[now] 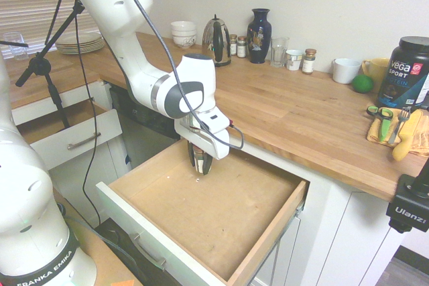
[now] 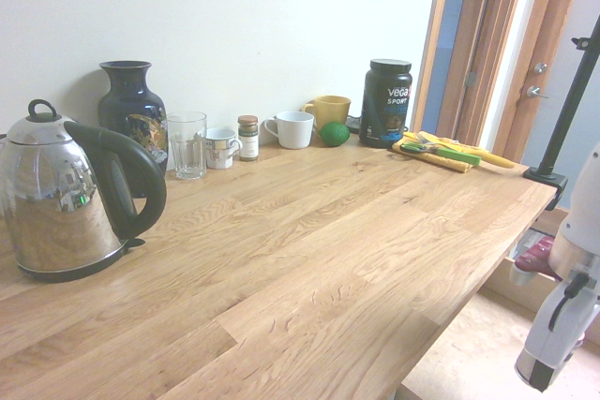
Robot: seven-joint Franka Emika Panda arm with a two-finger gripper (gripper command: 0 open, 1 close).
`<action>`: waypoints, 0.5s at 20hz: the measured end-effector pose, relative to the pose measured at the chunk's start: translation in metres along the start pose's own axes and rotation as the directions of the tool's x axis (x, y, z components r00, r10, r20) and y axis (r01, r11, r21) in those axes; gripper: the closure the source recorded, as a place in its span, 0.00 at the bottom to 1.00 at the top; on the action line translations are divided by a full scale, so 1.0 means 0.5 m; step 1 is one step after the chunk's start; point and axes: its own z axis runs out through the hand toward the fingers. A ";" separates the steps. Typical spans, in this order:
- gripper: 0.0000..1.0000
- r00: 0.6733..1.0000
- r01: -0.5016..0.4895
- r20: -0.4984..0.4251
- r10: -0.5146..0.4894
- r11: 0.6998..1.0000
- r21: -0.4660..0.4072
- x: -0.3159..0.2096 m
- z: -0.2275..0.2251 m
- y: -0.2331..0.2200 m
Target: Put seasoning jar in the drawer
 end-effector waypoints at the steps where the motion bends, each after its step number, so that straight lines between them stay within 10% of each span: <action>1: 1.00 1.000 -0.001 0.001 0.001 1.000 -0.002 -0.001 0.012 0.001; 10: 1.00 1.000 -0.009 0.000 0.009 0.999 -0.044 0.004 0.132 0.023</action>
